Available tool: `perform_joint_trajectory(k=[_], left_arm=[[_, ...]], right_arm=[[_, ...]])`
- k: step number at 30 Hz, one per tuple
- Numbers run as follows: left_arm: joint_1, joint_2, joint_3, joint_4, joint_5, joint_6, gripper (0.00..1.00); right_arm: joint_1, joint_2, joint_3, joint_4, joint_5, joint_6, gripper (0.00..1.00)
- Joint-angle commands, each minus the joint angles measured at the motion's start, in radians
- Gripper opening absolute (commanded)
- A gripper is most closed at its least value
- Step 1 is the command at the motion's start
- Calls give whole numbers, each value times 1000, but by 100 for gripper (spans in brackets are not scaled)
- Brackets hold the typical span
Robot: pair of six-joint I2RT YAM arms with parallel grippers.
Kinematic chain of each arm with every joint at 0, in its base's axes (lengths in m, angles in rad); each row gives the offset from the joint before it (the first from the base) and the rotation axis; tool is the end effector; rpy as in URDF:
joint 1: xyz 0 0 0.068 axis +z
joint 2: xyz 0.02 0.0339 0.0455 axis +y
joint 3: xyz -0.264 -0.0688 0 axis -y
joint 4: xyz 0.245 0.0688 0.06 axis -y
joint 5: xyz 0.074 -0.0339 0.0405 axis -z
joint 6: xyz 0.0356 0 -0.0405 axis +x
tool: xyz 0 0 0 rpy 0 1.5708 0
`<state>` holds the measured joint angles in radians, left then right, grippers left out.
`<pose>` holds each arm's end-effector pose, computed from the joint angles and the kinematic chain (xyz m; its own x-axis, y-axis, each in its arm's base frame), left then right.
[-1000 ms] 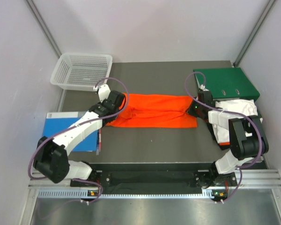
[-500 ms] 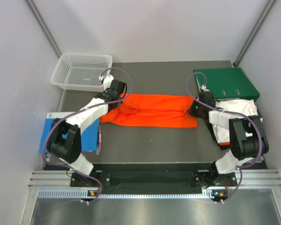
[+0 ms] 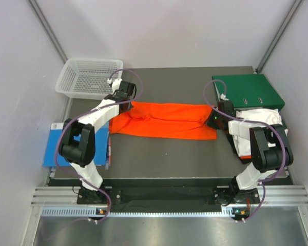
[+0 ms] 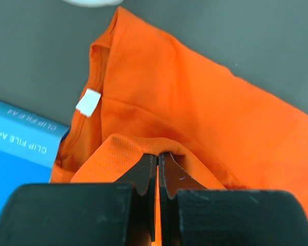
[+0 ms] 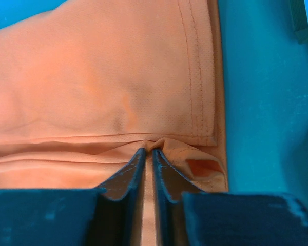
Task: Fold and stack the t-shirts
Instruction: Fold the other side of the tshirt into a rectangle
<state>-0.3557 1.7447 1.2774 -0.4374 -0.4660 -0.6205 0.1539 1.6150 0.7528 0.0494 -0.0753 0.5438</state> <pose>0.3588 -0.1162 0.2335 -0.6292 -0.3204 -0.7081 -0.3872 0.9192 -0.0719 0.3078 0.0505 0.1507 -0.7196 0.4105 -0.5600 0.1968 0.8941 0.4024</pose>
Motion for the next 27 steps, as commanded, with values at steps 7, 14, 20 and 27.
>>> perform_joint_trajectory(k=[7, 14, 20, 27], left_arm=[[18, 173, 206, 28, 14, 70, 0], [23, 222, 261, -18, 15, 54, 99], [21, 110, 180, 29, 70, 56, 99], [-11, -37, 7, 55, 156, 22, 99]], right_arm=[[-16, -4, 23, 55, -17, -21, 88], [-13, -114, -26, 70, -23, -77, 100], [-7, -222, -76, 116, -43, -93, 100], [21, -254, -6, 64, -12, -160, 100]])
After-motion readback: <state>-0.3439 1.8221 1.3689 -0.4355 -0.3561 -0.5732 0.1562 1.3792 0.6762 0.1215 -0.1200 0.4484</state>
